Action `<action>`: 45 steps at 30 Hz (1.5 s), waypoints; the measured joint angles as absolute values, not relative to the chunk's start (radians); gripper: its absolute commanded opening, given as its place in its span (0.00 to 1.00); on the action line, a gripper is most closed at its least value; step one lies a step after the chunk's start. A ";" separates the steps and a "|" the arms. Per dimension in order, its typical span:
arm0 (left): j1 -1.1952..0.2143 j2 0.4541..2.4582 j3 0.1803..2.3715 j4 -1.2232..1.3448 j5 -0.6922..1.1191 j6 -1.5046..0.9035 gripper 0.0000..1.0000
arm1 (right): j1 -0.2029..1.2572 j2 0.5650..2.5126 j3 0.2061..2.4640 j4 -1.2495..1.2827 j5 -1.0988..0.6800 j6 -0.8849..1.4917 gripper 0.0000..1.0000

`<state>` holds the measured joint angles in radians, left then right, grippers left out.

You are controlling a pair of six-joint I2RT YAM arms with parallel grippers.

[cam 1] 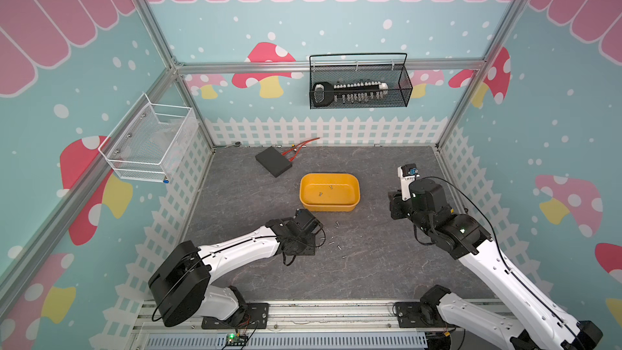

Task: Put the screws on the desktop into the storage box
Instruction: Pick up the screw from the center of the board.

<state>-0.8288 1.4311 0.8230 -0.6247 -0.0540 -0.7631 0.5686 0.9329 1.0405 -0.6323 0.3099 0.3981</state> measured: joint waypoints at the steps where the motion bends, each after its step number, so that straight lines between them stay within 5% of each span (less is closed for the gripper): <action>1: -0.829 1.443 0.823 -0.622 -0.059 -0.762 0.54 | 0.569 0.931 1.039 -0.633 0.309 0.398 0.34; 45: -0.813 1.584 0.834 -0.551 -0.085 -0.698 0.25 | 0.569 0.937 1.035 -0.635 0.307 0.398 0.35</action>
